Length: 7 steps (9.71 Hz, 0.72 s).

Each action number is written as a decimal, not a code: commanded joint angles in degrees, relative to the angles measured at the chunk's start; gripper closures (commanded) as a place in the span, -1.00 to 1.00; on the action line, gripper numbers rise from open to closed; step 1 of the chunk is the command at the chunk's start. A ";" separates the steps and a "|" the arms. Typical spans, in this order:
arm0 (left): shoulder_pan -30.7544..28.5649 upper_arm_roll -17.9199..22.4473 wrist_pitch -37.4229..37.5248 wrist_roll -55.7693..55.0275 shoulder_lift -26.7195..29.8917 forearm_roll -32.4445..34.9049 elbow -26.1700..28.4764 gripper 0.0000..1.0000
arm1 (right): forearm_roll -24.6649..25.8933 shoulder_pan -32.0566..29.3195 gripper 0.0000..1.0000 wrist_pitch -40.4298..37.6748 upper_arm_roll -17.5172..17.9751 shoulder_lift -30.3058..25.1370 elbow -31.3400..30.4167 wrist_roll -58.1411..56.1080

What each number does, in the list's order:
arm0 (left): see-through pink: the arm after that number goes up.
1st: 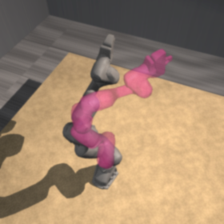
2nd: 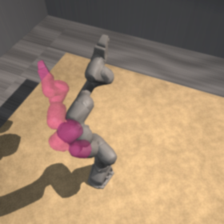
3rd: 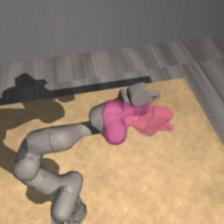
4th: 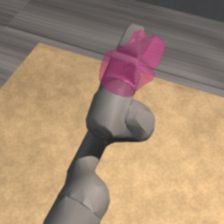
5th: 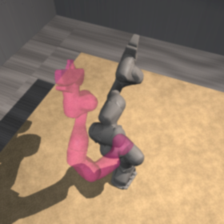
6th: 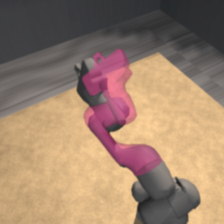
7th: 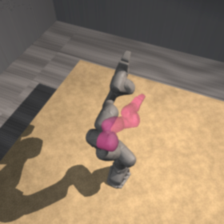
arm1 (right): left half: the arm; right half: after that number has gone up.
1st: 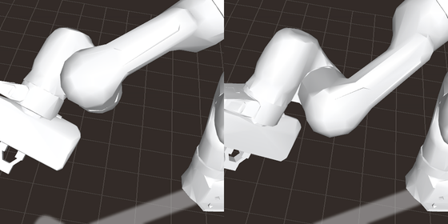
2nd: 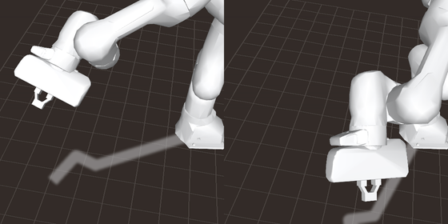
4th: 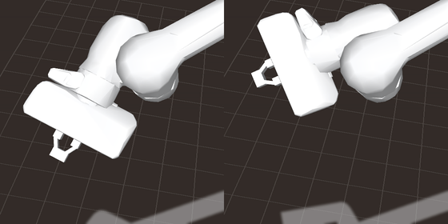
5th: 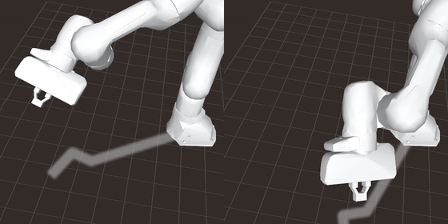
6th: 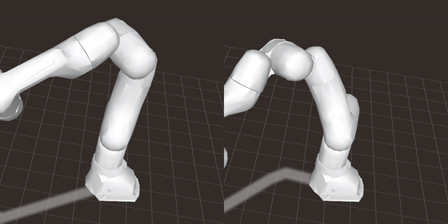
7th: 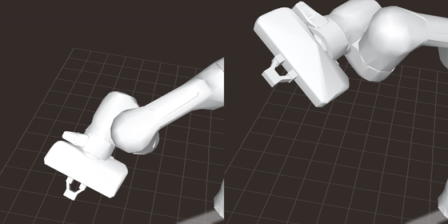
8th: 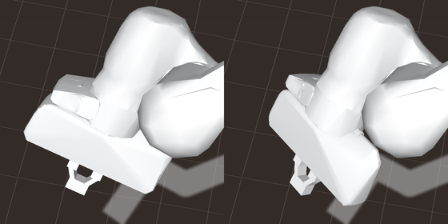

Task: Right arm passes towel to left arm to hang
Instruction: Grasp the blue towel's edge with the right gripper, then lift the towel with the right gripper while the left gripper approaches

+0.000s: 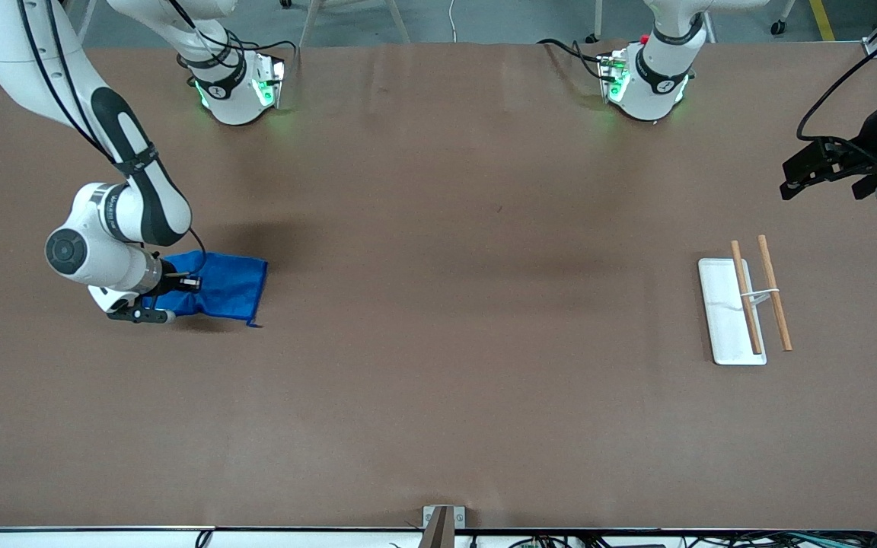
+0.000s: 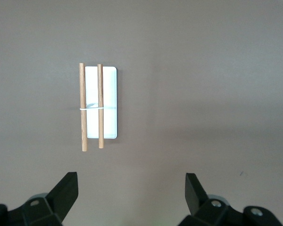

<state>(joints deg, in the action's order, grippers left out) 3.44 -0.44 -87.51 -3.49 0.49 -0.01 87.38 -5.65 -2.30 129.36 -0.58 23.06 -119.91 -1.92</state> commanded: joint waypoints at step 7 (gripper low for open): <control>-0.01 -0.26 0.59 -0.46 -0.66 0.37 0.87 -1.00 | -18.81 5.97 0.99 -33.30 2.16 -3.37 25.17 2.98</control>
<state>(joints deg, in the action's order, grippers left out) 3.53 -0.52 -87.51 -3.49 0.45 -0.01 87.39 -19.35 1.72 96.73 1.30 19.71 -95.26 -0.01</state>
